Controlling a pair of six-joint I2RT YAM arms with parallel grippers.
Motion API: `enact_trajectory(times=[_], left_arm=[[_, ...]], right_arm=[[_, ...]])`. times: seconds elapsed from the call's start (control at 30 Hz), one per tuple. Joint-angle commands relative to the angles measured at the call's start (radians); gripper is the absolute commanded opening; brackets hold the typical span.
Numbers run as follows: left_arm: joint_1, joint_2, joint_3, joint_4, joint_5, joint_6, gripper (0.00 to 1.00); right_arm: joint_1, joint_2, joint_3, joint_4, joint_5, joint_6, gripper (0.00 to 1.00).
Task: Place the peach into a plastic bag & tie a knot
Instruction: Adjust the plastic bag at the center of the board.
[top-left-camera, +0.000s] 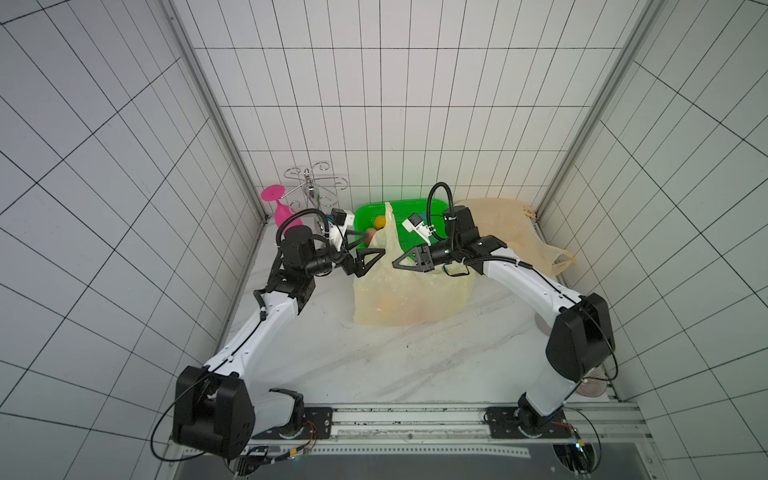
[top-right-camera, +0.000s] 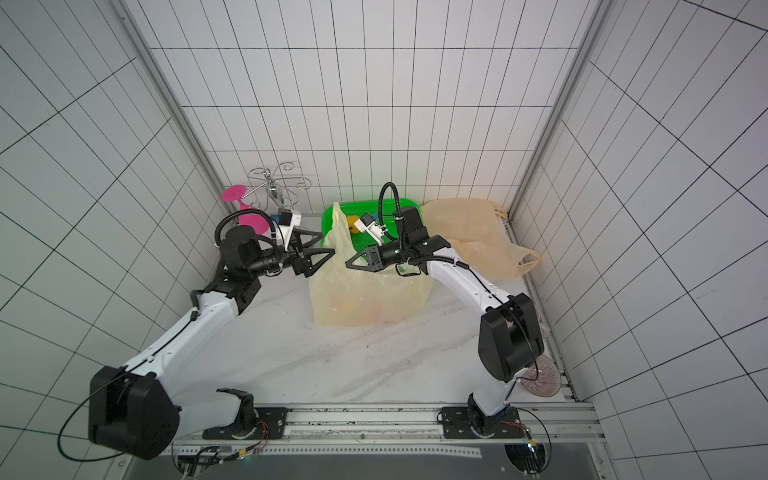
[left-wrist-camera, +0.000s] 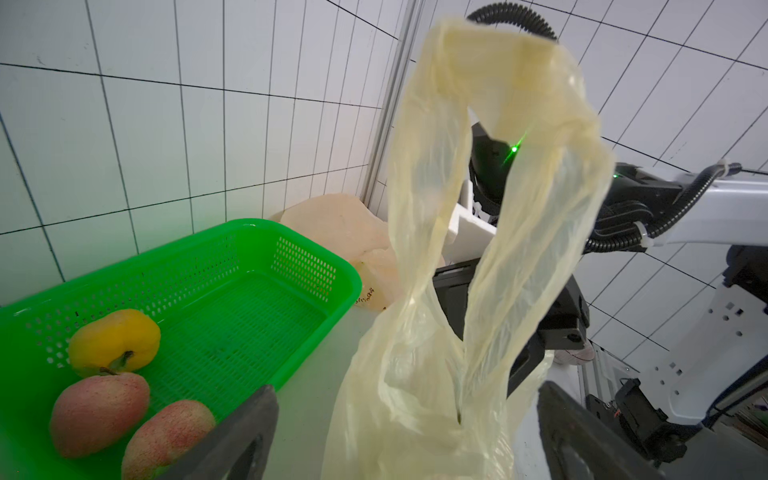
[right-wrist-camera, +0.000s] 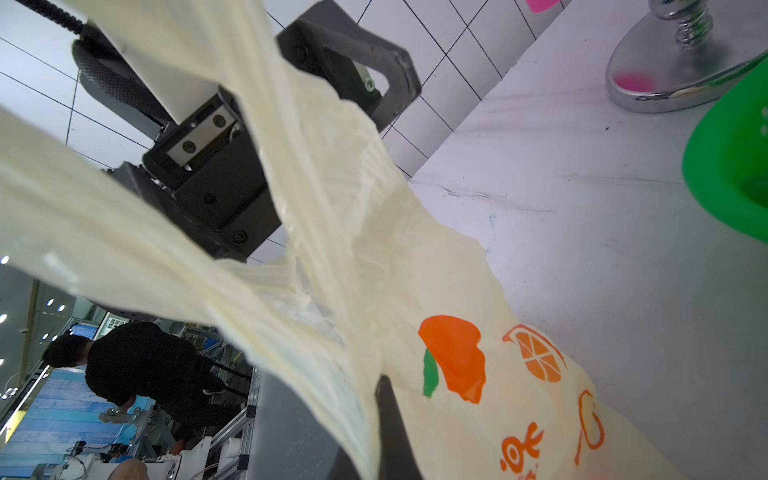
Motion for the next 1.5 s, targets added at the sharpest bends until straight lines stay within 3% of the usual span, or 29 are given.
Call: enact_trajectory(times=[0.0,0.13,0.33,0.5,0.83,0.9,1.0,1.1,1.23,1.47], left_arm=[[-0.05,0.055,0.055,0.069,0.129,0.035,0.98],[-0.097,0.102,0.054,0.098,0.146,0.033,0.96],[-0.108,0.154,0.069,0.219,0.161,-0.065,0.78],[-0.12,0.202,0.072,0.329,0.163,-0.198,0.44],[-0.104,0.22,0.074,0.329,0.159,-0.231,0.0],[-0.088,0.21,0.068,0.323,0.145,-0.248,0.0],[-0.075,0.175,0.03,0.326,0.104,-0.265,0.0],[-0.064,0.124,-0.029,0.329,0.042,-0.271,0.0],[-0.059,0.079,-0.073,0.282,-0.03,-0.262,0.0],[-0.036,0.06,-0.06,0.165,-0.142,-0.286,0.0]], right_arm=[[0.002,-0.009,-0.032,0.017,-0.052,-0.008,0.0],[0.011,0.009,-0.016,-0.01,-0.042,-0.024,0.0],[0.025,0.02,-0.015,-0.015,-0.038,-0.026,0.0],[0.036,0.023,-0.013,-0.017,-0.028,-0.027,0.0],[0.039,0.009,-0.01,-0.016,0.005,-0.014,0.01],[0.035,-0.004,-0.016,-0.014,0.041,-0.004,0.09],[0.026,-0.038,-0.017,-0.017,0.122,0.033,0.33],[0.008,-0.094,0.007,-0.071,0.208,0.05,0.49],[-0.005,-0.22,0.052,-0.179,0.352,0.05,0.59],[-0.078,-0.462,0.074,-0.349,0.629,0.037,0.64]])
